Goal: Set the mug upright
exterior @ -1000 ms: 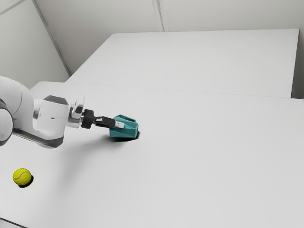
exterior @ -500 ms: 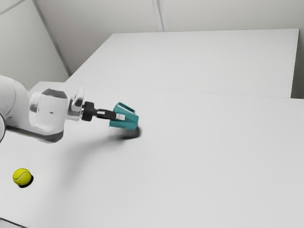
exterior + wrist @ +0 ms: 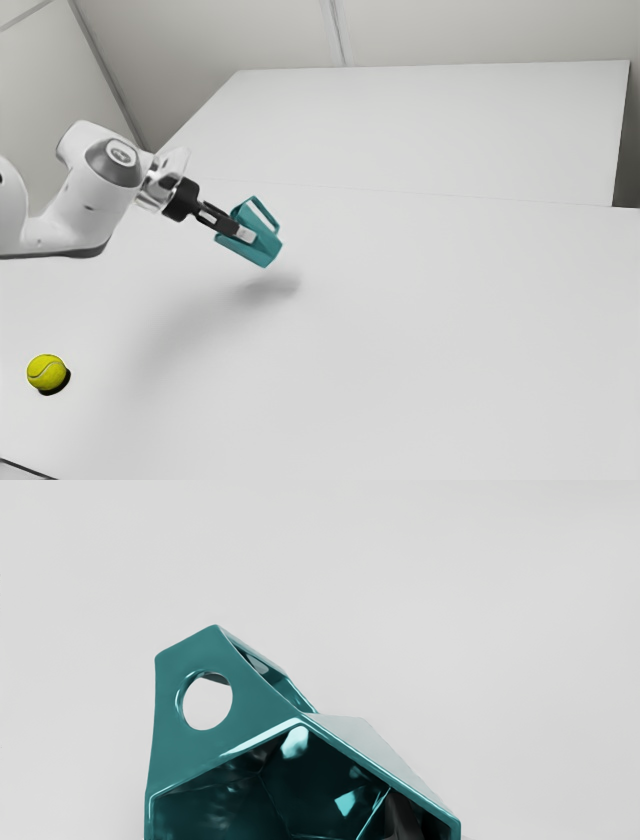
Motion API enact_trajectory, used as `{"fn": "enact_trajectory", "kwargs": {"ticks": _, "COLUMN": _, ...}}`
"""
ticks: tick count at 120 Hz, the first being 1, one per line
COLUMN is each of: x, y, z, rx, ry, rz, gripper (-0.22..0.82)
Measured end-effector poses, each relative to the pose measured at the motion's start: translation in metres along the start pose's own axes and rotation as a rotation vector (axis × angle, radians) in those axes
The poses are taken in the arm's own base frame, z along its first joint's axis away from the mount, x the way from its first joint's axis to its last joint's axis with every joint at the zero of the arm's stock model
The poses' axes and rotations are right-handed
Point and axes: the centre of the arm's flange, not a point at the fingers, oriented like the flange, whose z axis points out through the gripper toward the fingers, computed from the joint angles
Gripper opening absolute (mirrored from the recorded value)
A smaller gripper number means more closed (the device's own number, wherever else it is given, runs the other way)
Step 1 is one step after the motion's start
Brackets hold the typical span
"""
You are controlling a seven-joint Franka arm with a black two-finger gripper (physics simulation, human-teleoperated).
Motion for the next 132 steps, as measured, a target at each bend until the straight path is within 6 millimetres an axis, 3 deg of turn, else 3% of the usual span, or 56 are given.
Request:
{"fn": "enact_trajectory", "kwargs": {"ticks": 42, "x": 0.021, "y": 0.045, "z": -0.013, "rx": 0.190, "ry": -0.289, "rz": 0.039, "gripper": -0.18}}
{"fn": "enact_trajectory", "kwargs": {"ticks": 75, "x": 0.016, "y": 0.072, "z": -0.009, "rx": 0.314, "ry": -0.396, "rz": -0.050, "gripper": -0.18}}
{"fn": "enact_trajectory", "kwargs": {"ticks": 132, "x": -0.001, "y": 0.101, "z": 0.021, "rx": 0.478, "ry": -0.464, "rz": -0.236, "gripper": -0.18}}
